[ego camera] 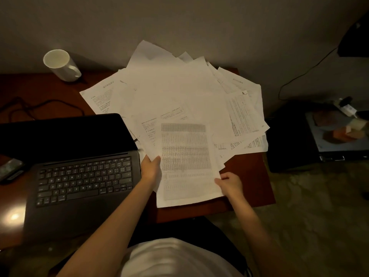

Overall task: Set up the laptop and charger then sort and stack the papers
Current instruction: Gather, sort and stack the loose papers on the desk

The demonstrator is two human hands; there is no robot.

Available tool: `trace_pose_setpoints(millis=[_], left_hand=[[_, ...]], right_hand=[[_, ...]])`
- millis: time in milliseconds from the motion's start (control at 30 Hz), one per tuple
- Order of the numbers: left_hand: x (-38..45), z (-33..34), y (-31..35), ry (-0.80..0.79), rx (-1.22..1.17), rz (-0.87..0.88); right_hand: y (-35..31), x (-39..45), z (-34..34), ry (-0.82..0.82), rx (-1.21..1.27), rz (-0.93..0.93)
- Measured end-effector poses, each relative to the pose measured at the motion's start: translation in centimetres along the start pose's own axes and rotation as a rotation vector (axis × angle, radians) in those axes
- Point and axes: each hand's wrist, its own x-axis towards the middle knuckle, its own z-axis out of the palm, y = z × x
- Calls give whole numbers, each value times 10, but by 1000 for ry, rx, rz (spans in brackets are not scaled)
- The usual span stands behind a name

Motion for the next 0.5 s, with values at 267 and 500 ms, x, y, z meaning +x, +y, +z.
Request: trace_pose_setpoints(millis=[267, 500], left_hand=[[6, -12, -7, -57, 63, 37], [9, -1, -2, 37, 46, 167]], right_hand=[[-43, 43, -9, 102, -168, -353], [-81, 92, -1, 210, -327, -366]])
